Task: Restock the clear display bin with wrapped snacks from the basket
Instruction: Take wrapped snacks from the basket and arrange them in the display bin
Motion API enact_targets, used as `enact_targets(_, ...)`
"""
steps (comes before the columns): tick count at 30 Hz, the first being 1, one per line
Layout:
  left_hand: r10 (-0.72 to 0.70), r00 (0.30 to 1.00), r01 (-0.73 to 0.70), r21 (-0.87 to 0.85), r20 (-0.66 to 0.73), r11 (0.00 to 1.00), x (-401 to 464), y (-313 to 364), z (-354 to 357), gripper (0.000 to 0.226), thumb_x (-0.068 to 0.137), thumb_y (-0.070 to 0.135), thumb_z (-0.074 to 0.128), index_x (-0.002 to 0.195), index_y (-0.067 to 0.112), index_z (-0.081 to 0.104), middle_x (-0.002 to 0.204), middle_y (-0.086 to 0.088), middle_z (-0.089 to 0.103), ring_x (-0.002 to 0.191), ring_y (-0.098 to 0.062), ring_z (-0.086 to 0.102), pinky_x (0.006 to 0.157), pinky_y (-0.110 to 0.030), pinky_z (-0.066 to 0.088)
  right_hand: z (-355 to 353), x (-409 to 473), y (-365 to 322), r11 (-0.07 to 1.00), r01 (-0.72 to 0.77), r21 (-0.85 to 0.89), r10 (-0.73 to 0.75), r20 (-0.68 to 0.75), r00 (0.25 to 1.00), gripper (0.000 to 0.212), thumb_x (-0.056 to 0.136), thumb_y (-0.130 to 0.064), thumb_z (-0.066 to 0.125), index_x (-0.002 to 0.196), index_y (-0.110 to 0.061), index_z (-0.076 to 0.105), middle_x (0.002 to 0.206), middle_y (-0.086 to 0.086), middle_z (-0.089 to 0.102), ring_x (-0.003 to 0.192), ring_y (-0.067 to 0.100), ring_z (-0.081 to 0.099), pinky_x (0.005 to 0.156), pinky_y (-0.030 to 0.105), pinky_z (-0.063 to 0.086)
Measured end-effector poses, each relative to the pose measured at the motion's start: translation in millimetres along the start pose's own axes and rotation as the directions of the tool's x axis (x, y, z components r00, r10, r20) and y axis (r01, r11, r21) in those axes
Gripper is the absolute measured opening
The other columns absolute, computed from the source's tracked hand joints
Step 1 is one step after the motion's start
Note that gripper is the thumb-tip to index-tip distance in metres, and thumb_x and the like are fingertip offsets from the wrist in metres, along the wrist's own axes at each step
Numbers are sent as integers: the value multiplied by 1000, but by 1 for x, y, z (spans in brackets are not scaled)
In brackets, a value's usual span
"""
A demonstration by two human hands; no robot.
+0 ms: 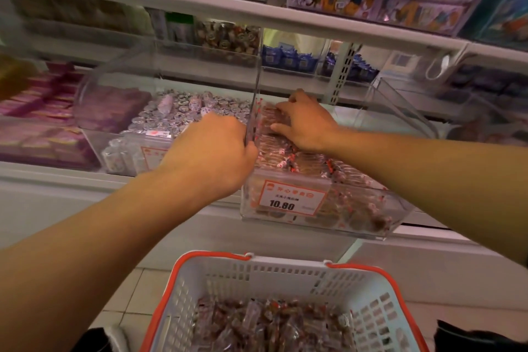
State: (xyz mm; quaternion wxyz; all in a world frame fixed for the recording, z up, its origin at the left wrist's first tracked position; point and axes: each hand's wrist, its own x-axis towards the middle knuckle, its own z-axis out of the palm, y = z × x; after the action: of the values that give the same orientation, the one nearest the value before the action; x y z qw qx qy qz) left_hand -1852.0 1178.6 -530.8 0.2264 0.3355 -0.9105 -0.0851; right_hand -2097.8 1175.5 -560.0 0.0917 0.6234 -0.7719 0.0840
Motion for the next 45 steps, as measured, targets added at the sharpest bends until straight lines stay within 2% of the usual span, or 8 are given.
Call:
enact_targets(11, 21, 999, -21, 3, -34, 1000, -1, 0, 4, 35, 91, 35, 46, 60, 19, 44, 62, -2, 49, 64, -27, 51, 57, -32, 34, 3, 18, -23, 992, -98, 81, 82, 172, 982, 49, 103, -40, 39, 147, -17, 40, 147, 12, 48, 126, 36, 49, 98, 38, 41)
enact_targets(18, 29, 998, -29, 2, -49, 1000, -2, -1, 4, 35, 91, 35, 45, 59, 20, 43, 62, -1, 48, 62, -26, 50, 58, -32, 34, 5, 17, -23, 992, -65, -105, 92, 283, 955, 65, 103, -45, 34, 159, -30, 4, 166, 3, 11, 153, 31, 4, 119, 55, 21)
enact_targets(26, 19, 999, -19, 1, -44, 1000, -1, -2, 6, 34, 91, 35, 45, 60, 20, 44, 62, 0, 49, 61, -23, 49, 56, -31, 33, 8, 23, -42, 989, -118, -92, 137, 232, 963, 74, 96, -29, 53, 158, -17, 14, 161, 11, 25, 142, 35, 34, 110, 49, 40)
enact_targets(32, 5, 999, -4, 14, -42, 1000, -7, 4, 0, 37, 94, 46, 45, 75, 19, 61, 66, -1, 55, 68, -26, 57, 63, -35, 44, -3, 20, -40, 986, -166, 13, 154, 304, 940, 66, 106, -42, 30, 159, -16, 2, 166, 11, 7, 152, 35, 9, 122, 51, 17)
enact_targets(37, 30, 987, -34, -23, -155, 999, -14, 7, -23, 45, 84, 46, 48, 55, 12, 52, 51, -2, 53, 56, -23, 53, 67, -37, 44, -54, -16, -55, 986, -87, 140, 78, 69, 995, 42, 107, -38, 29, 130, -13, 54, 133, 17, 54, 124, 29, 50, 103, 43, 41)
enact_targets(40, 109, 985, -84, -179, 137, 980, -24, 8, -36, 40, 72, 40, 49, 44, 11, 49, 37, 2, 42, 39, -10, 39, 50, -27, 32, -78, -73, -68, 943, 116, 311, 65, -517, 854, 41, 106, -36, 37, 69, -24, 50, 64, -8, 49, 58, 3, 44, 58, 27, 34)
enact_targets(43, 64, 778, -3, -99, 625, 995, -40, 14, -19, 37, 81, 34, 57, 49, 18, 64, 45, 6, 60, 44, -8, 56, 51, -24, 45, -53, -159, -84, 864, 395, 311, 53, -837, 545, 37, 104, -25, 43, 72, -14, 57, 65, -1, 53, 61, 12, 47, 60, 24, 33)
enact_targets(45, -53, 562, 16, 54, 825, 998, -55, 17, 17, 28, 87, 31, 58, 66, 15, 68, 59, 2, 66, 53, -15, 61, 47, -22, 48, -1, -213, -96, 849, 356, 390, 50, -731, 681, 39, 103, -23, 45, 69, -10, 58, 64, 5, 54, 60, 19, 48, 60, 29, 35)
